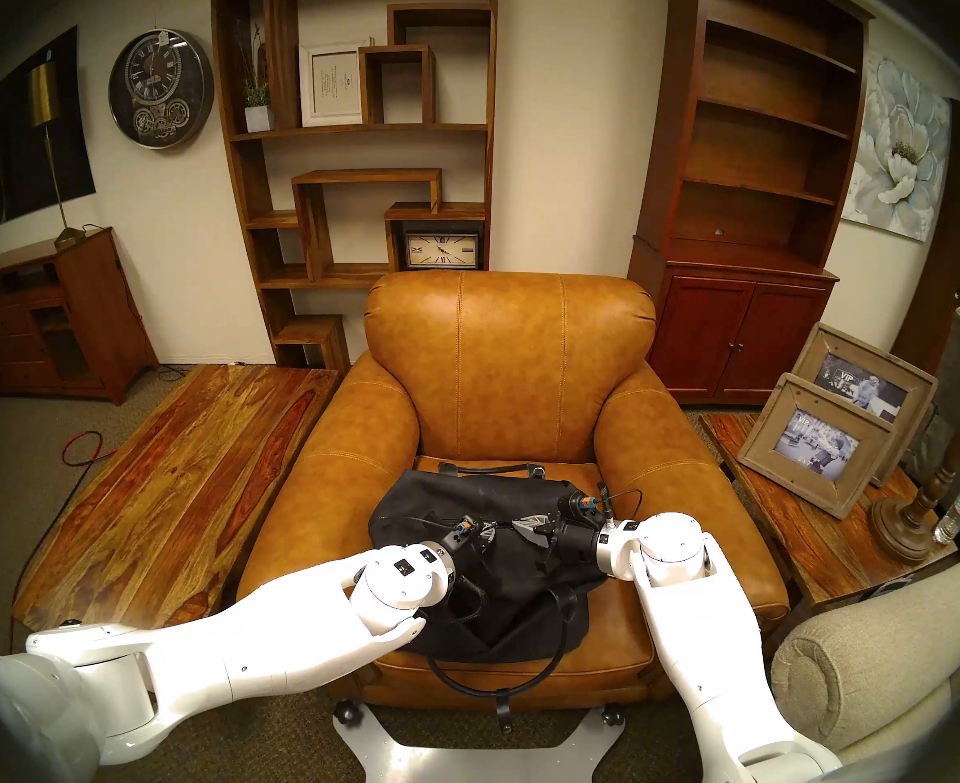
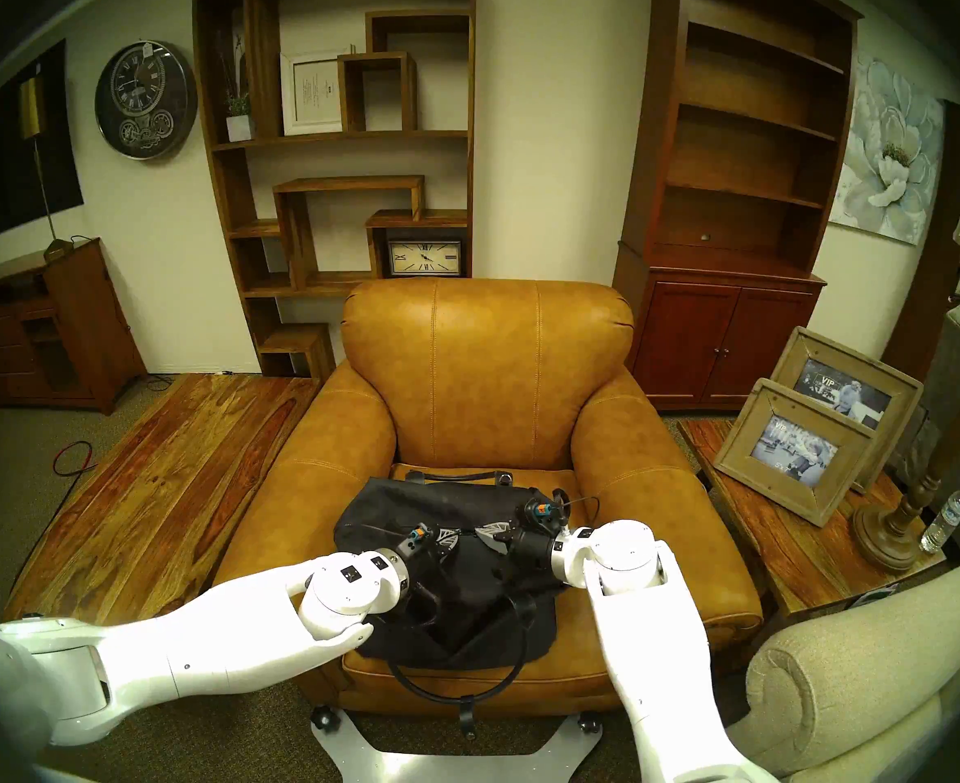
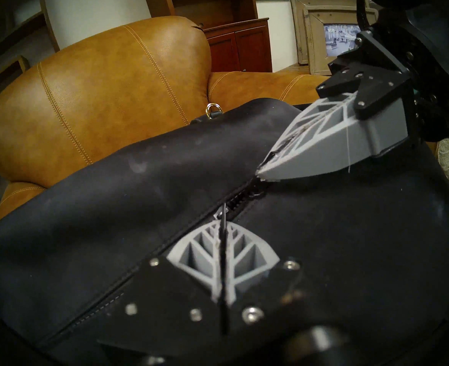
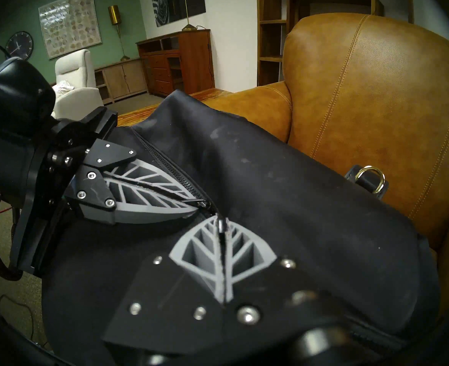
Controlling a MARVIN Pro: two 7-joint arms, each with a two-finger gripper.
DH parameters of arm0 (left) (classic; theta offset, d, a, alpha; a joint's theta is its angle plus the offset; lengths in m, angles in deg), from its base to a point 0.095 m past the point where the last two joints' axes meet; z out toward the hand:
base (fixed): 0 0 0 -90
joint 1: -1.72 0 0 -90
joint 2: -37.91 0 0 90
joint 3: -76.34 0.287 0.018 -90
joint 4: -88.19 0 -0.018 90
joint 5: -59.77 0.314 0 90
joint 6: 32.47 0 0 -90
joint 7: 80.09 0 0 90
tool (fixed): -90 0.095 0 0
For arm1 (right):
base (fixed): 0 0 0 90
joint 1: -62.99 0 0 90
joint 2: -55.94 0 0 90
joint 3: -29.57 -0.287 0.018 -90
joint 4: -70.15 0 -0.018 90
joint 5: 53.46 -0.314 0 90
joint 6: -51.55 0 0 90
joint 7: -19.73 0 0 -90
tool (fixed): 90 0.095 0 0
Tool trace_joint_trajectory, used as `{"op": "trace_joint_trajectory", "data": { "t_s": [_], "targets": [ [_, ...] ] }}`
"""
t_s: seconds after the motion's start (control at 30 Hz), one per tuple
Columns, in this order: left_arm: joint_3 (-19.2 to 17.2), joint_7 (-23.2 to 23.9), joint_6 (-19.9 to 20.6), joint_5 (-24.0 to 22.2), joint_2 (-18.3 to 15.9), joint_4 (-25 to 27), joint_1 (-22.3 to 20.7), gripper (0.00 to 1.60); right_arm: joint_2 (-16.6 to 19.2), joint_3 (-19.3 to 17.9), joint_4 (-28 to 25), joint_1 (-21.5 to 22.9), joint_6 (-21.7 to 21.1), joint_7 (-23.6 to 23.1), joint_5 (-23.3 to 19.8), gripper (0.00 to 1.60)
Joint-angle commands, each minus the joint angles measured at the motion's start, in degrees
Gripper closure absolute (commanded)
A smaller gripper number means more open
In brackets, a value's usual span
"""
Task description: Open a bag with a zipper
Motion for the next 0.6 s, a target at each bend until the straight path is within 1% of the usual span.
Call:
{"op": "trace_joint_trajectory", "data": {
  "t_s": [0.0,0.1,0.13,0.27,0.37,0.43,0.57],
  "targets": [
    [-1.6,-1.6,-1.3,-0.3,-1.8,1.1,0.1,1.60,-0.3,-0.5,-0.4,0.0,0.5,0.4,-0.4,1.60],
    [-1.8,-1.6,-1.5,-0.6,-2.6,1.5,0.0,1.60,-0.4,-0.9,-0.3,-0.1,0.7,0.9,-0.5,1.60],
    [-2.0,-1.4,-1.6,-0.9,-3.0,1.9,0.1,1.60,-0.8,-1.7,-0.2,-0.3,0.9,1.5,-1.1,1.60],
    [-2.1,-1.1,-1.5,-1.4,-4.7,3.9,0.2,1.60,-0.8,-2.9,-0.4,-0.6,1.1,1.8,-1.9,1.60],
    [-2.1,-0.5,-0.6,-2.0,-6.1,5.3,0.0,1.60,-0.6,-4.0,-0.6,-1.2,0.9,1.9,-2.5,1.60],
    [-2.0,-0.3,-0.1,-2.0,-6.8,5.3,-0.2,1.60,-0.8,-4.5,-0.5,-1.5,1.0,2.2,-2.7,1.60],
    [-2.2,0.2,-0.1,-2.5,-8.2,5.6,-0.4,1.60,-1.3,-6.6,-0.4,-2.1,1.3,3.0,-4.1,1.60]
  ]
}}
